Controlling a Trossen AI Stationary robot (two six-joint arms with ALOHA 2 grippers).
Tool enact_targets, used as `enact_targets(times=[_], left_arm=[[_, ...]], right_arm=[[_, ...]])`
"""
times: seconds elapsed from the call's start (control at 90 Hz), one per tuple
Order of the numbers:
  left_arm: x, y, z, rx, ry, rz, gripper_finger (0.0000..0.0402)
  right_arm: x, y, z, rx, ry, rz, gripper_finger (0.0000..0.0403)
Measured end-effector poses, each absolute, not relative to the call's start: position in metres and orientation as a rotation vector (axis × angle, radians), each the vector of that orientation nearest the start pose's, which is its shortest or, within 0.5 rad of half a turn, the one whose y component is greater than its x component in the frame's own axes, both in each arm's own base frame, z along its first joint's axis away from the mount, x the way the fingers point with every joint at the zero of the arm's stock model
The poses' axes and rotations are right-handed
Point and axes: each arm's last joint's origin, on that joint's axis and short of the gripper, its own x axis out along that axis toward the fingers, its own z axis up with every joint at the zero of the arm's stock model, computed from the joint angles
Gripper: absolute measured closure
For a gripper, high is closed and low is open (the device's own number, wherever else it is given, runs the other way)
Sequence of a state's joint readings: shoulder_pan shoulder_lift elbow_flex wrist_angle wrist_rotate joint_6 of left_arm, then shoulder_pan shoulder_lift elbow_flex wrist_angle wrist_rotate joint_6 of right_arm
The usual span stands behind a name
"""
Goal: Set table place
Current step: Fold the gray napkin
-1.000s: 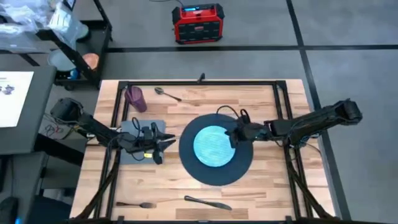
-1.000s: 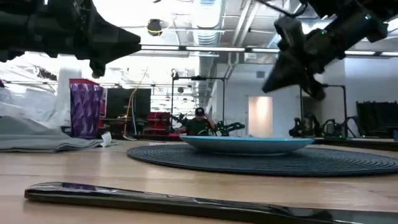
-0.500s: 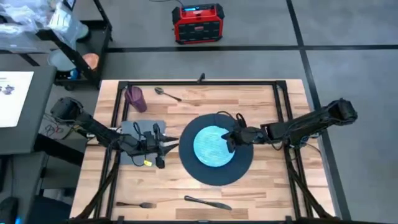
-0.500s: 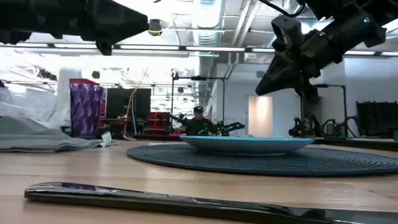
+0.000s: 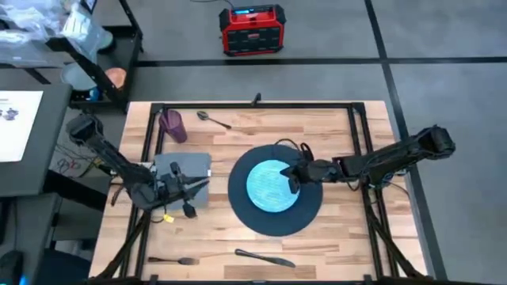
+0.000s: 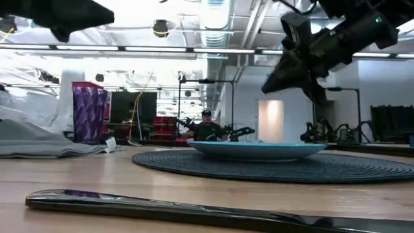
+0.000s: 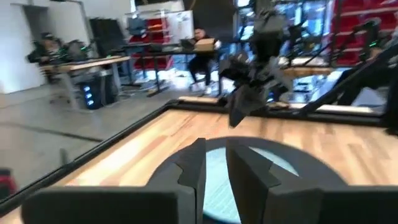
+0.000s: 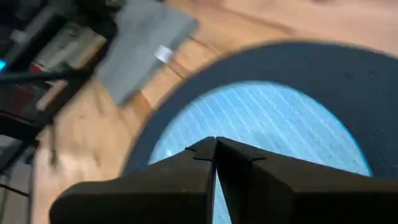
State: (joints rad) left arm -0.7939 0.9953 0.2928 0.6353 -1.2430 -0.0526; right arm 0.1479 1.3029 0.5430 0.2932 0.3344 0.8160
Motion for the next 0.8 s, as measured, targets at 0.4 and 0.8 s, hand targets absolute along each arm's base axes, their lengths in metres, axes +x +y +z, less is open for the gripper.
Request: enact_targets(times=[0.4, 0.8], left_arm=[[0.127, -0.105, 0.190, -0.056, 0.051, 0.552, 0.0361], [0.104, -0.104, 0.169, -0.134, -0.012, 0.565, 0.0361]], right_arm=[[0.311, 0.015, 0.188, 0.653, 0.416, -0.226, 0.0403], [0.390, -0.032, 0.191, 0.701, 0.548, -0.114, 0.0350]])
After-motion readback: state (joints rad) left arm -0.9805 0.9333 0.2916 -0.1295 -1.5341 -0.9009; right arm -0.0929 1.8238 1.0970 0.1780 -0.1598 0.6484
